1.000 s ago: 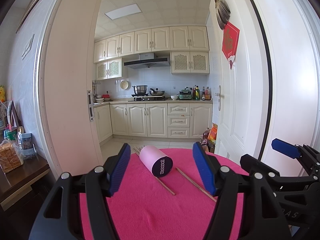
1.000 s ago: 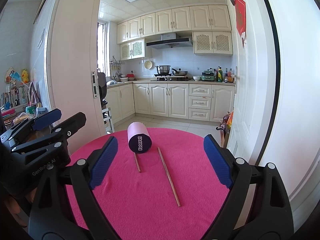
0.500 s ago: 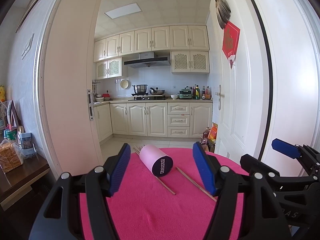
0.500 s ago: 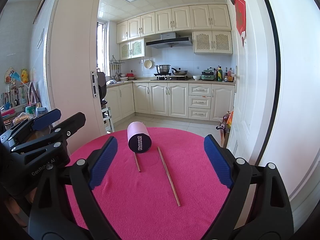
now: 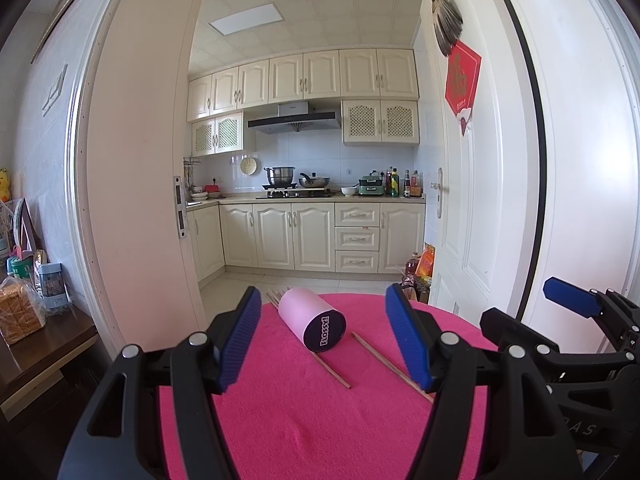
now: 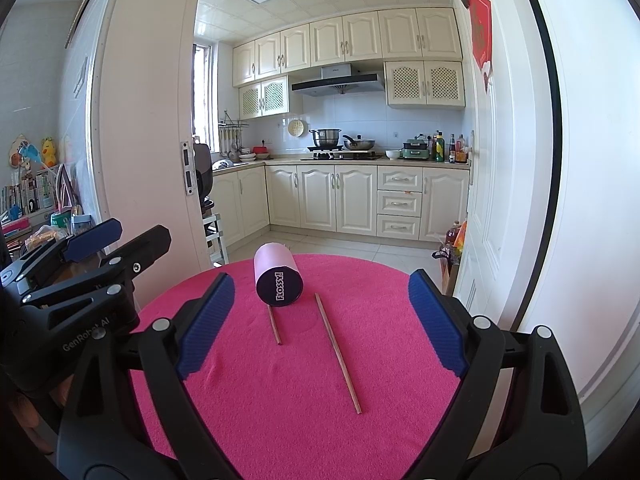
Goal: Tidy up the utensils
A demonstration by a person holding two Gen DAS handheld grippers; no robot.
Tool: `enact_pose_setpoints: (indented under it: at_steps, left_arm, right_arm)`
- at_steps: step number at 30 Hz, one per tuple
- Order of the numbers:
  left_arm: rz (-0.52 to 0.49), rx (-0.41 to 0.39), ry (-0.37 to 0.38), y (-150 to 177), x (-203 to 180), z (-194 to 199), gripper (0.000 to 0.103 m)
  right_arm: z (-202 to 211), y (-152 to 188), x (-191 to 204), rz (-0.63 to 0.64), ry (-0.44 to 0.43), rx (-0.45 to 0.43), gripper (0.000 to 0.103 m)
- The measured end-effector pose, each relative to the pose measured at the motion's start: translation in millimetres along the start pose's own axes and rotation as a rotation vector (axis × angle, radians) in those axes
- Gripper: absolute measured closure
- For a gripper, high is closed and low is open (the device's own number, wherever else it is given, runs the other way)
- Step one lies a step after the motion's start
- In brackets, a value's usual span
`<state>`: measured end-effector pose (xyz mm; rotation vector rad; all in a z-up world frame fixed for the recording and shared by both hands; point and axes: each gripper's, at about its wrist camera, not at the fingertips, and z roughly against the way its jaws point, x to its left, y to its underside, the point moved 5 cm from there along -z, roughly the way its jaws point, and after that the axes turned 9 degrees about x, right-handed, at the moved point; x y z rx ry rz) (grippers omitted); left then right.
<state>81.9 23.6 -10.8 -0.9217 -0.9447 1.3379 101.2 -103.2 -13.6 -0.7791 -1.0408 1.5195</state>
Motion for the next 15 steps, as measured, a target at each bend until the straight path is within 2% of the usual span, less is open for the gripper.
enact_pose_setpoints:
  at_steps: [9, 15]
  left_arm:
    - [-0.005, 0.019, -0.003, 3, 7, -9, 0.039]
    - [0.004, 0.069, -0.001, 11, 14, -26, 0.039]
  right_arm:
    - [-12, 4, 3, -0.009, -0.001, 0.017, 0.015]
    - [-28, 8, 4, -0.016, -0.005, 0.051, 0.014]
